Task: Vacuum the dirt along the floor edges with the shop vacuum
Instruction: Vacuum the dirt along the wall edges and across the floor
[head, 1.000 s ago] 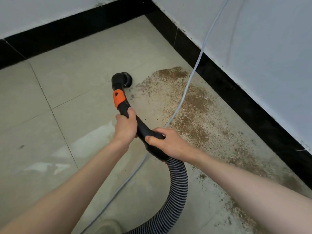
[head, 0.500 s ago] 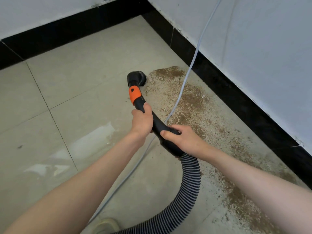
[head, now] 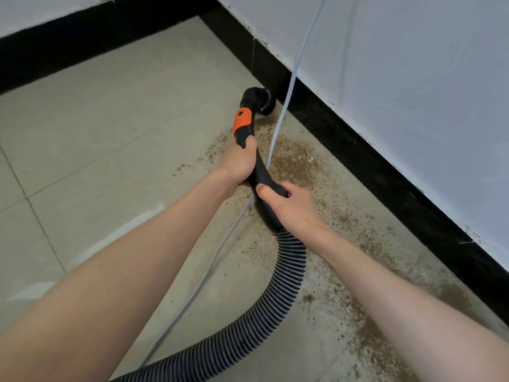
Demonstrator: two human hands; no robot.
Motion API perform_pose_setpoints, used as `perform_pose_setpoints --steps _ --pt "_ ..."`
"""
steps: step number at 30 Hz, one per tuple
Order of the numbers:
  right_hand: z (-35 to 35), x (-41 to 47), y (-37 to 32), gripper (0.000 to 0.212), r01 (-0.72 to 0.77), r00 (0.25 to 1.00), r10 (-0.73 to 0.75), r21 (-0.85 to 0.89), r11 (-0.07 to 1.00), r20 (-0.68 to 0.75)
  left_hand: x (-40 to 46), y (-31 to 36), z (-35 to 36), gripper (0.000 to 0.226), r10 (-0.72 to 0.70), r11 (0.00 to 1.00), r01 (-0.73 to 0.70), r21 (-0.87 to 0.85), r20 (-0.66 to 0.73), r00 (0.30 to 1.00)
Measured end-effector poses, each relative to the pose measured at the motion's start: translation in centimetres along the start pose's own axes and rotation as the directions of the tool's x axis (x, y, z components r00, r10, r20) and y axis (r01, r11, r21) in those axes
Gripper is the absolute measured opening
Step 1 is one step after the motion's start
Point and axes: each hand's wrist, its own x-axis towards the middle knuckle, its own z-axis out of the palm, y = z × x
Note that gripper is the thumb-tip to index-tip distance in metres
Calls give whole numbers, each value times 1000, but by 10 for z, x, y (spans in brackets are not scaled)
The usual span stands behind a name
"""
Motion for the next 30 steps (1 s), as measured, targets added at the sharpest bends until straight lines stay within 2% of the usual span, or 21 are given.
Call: perform_pose_setpoints --steps 5,10,14,22,27,30 --pt "3 9 5 31 -18 999 17 -27 999 -37 12 2 7 44 9 999 -12 50 49 999" --pt "11 14 -6 34 1 1000 -1 -20 1000 5 13 9 -7 50 13 999 -13 52 -4 1000" --pt "16 14 -20 34 37 992 -37 0 999 124 1 10 -33 53 -10 1000 9 -3 -108 994" --pt "56 -39 3 26 161 932 -86 -191 968 351 -92 -62 -75 51 -103 992 72 -107 -323 941" --pt "61 -73 20 14 181 883 -66 -208 961 464 -140 -94 -76 44 -172 972 88 -218 -405 898" --pt "53 -87 23 14 165 858 -43 -194 967 512 -157 -104 -72 40 -192 959 84 -272 -402 895"
